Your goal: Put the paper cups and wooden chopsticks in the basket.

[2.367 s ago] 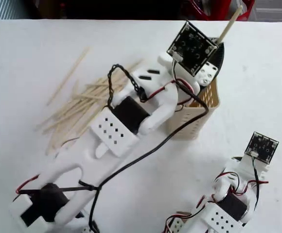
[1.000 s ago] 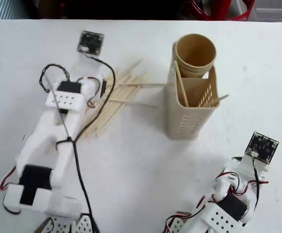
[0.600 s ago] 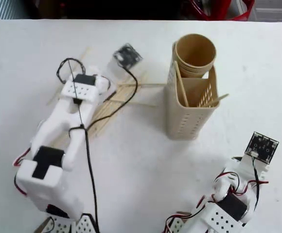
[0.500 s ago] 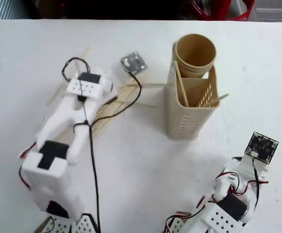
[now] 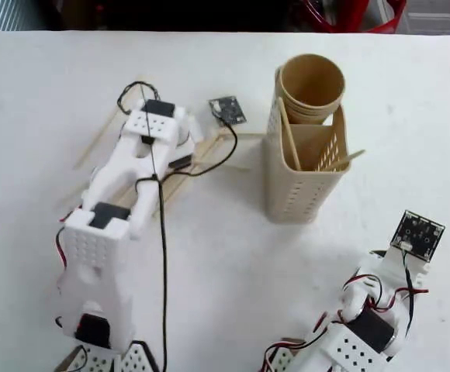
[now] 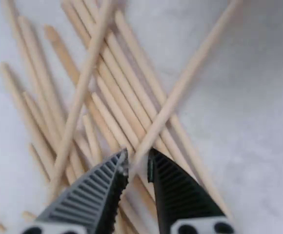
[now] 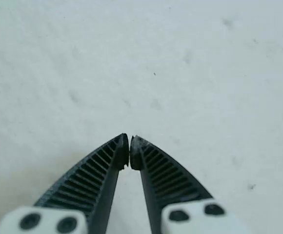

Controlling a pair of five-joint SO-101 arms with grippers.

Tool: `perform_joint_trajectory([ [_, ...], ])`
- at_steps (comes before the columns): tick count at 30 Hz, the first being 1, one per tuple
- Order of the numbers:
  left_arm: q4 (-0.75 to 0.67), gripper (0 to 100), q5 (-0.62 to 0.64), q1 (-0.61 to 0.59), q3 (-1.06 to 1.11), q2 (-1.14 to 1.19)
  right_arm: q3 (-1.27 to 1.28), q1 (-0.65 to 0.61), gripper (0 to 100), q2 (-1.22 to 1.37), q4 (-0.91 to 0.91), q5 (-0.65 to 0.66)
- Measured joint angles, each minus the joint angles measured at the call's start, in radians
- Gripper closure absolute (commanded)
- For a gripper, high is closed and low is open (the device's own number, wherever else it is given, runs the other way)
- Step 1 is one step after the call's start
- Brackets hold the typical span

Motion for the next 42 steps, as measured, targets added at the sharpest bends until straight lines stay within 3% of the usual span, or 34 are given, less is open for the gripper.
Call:
perform_joint_trajectory([
  [6, 0.054, 98, -0.015, -0.002, -0.078, 0.068, 0.0, 0.0, 97.8, 0.0, 0.0, 0.0],
  [13, 0.074, 98, 0.002, 0.0, -0.098, 0.074, 0.0, 0.0, 97.8, 0.0, 0.0, 0.0],
  [18, 0.187, 98, 0.077, 0.002, -0.183, 0.074, 0.0, 0.0, 97.8, 0.0, 0.0, 0.0],
  [23, 0.342, 98, 0.226, 0.002, -0.299, 0.005, 0.0, 0.0, 97.8, 0.0, 0.0, 0.0],
  [32, 0.565, 98, 0.608, 0.021, -0.542, -0.226, 0.0, 0.0, 97.8, 0.0, 0.0, 0.0],
  [42, 0.572, 98, 0.789, 0.293, -0.571, -0.497, 0.0, 0.0, 97.8, 0.0, 0.0, 0.0],
])
